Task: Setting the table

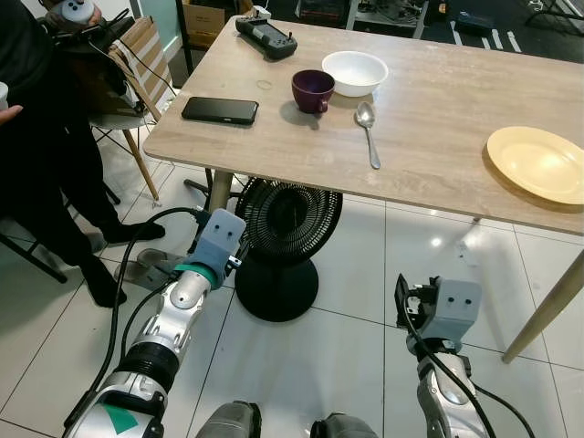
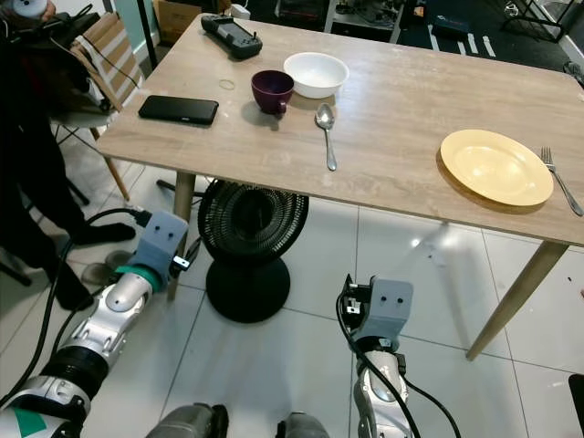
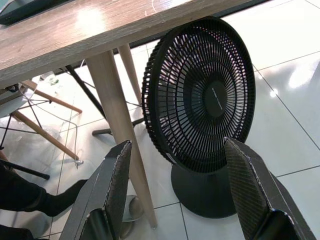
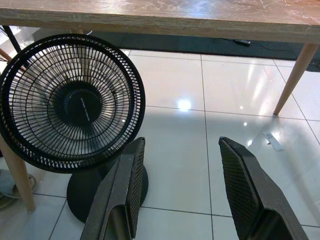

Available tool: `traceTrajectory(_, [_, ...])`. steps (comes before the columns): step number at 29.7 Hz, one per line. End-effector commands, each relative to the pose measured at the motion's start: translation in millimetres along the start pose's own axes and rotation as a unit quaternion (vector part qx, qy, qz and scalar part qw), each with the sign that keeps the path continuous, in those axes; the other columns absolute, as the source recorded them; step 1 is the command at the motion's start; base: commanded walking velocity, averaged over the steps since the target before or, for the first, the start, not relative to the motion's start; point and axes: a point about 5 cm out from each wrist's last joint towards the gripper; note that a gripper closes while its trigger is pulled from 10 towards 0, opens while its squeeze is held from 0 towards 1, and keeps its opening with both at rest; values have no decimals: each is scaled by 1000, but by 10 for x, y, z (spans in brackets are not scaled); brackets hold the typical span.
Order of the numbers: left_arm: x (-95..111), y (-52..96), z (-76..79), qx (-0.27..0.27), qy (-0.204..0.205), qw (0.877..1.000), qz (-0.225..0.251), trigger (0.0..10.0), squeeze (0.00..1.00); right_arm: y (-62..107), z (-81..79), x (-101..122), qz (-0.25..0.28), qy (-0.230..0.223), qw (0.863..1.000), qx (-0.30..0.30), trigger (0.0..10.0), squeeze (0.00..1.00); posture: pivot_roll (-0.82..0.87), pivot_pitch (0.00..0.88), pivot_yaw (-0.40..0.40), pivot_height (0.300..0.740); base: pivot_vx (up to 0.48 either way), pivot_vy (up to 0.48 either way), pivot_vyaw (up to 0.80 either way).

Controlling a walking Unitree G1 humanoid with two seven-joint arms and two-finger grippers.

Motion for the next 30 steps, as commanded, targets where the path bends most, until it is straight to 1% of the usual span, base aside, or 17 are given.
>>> traceTrajectory(1, [-50,15,33,-6,1,1000,-13,10000,0,10,23,4,-2,0,1000,-5,10000,0,18,0,40,740,0,0,0])
traceTrajectory(13, [-48,17,40,-6,2,1000,-13,10000,0,19,23,6,-2,-4,1000,-7,10000,0,17,0,39,740,0,0,0])
traceTrajectory(22, [-37,16,48,-5,13,1000,-10,10000,0,17,24,17,1,-4,1000,-7,10000,0,17,0,37,740,0,0,0])
traceTrajectory(30, [-42,12,44,-2,10,1000,-14,10000,0,19,18,27,3,-6,1000,-6,10000,0,15,0,37,740,0,0,0])
Point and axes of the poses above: a point about 5 cm out from each wrist's last joint towards the gripper, its own y axis pointing back from the gripper into the wrist, its own x axis along the axis of the wrist's last joint, z = x × y, and after that the axes turned 5 degrees about -y, right-handed
